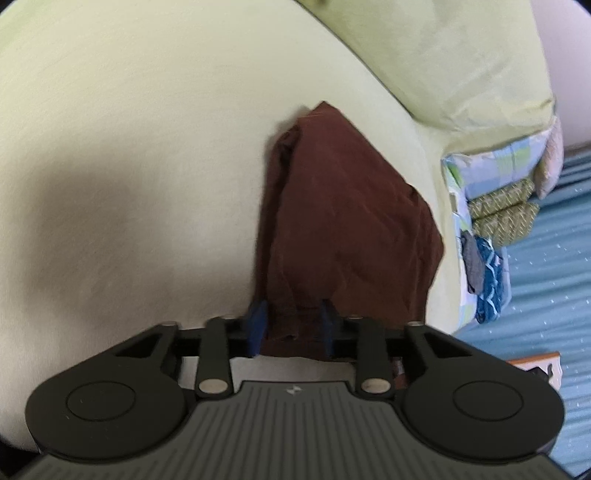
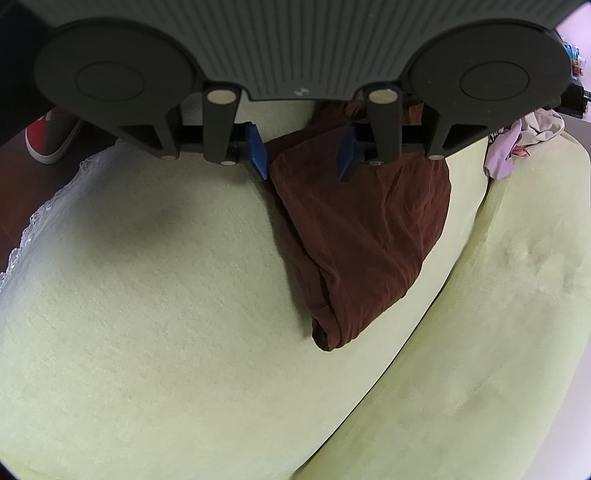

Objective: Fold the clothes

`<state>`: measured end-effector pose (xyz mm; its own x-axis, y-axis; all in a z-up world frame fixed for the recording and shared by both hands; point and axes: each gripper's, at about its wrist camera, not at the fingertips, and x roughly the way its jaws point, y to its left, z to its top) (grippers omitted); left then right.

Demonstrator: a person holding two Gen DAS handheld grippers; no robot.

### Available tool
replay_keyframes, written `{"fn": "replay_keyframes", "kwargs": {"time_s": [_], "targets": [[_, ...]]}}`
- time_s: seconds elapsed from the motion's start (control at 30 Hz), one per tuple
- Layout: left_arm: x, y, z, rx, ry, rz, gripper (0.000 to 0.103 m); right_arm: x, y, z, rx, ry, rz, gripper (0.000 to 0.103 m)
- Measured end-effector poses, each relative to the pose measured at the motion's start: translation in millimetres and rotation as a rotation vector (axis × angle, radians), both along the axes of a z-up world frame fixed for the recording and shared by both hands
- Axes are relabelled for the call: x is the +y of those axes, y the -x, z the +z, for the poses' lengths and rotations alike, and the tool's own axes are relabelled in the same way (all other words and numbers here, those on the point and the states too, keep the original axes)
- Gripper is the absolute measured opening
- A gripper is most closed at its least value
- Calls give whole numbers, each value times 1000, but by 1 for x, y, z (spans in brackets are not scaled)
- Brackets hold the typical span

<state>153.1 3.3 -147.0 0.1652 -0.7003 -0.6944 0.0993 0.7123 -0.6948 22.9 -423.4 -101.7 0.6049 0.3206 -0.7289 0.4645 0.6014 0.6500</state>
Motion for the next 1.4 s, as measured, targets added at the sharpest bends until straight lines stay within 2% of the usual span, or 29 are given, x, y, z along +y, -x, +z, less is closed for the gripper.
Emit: {"fn": "replay_keyframes", "kwargs": {"time_s": [0.03,0.07,0.2,0.43,0.5,0.53,0.57,0.67,0.8,0.87,0.97,1.1,1.13,1.17,1.2,1.23,1.3,1.33,1.37,1.4], "targets": [[-2,0,2,-15,-3,-17,7,-1,0,0,0,0,-2,37],[-3,1,4,-26,-5,-33,1,-2,0,-1,1,0,-4,37],[-3,2,10,-53,2,-77,1,-9,1,-5,5,-24,-19,37],[-1,2,9,-52,1,-78,1,-13,-4,-19,21,-71,-34,38],[-2,2,9,-53,-5,-82,1,-8,-8,-20,0,-69,-7,35],[-3,3,8,-53,-5,-84,1,-6,-10,-21,-10,-68,7,22],[-4,3,8,-53,-5,-87,1,-3,-12,-20,-20,-50,22,3],[-5,4,11,-68,-4,-96,0,5,-13,-11,-54,20,47,2],[0,7,23,-101,1,-117,0,11,-1,11,-110,23,40,2],[4,8,24,-113,-35,-128,0,15,8,20,-118,39,37,2],[4,7,20,-110,-80,-144,0,14,17,14,-72,51,21,2],[-7,9,17,-134,-157,-175,1,14,7,-12,8,42,28,2],[-9,10,18,-138,-179,-183,1,15,3,-18,23,38,32,6],[-9,10,19,-132,-181,-182,1,15,2,-19,37,24,26,14],[-5,10,22,-118,-175,-170,3,13,-1,-19,56,4,11,27],[1,10,25,-110,-167,-149,9,11,1,-17,55,-17,-9,50],[19,12,30,-88,-152,-84,19,4,10,-13,23,-66,-59,54],[23,14,30,-80,-146,-58,31,1,15,-15,26,-93,-84,58],[28,16,31,-68,-136,-30,38,-3,20,-17,29,-121,-110,59],[32,21,30,-47,-115,2,39,-6,23,-20,32,-146,-128,59]]}}
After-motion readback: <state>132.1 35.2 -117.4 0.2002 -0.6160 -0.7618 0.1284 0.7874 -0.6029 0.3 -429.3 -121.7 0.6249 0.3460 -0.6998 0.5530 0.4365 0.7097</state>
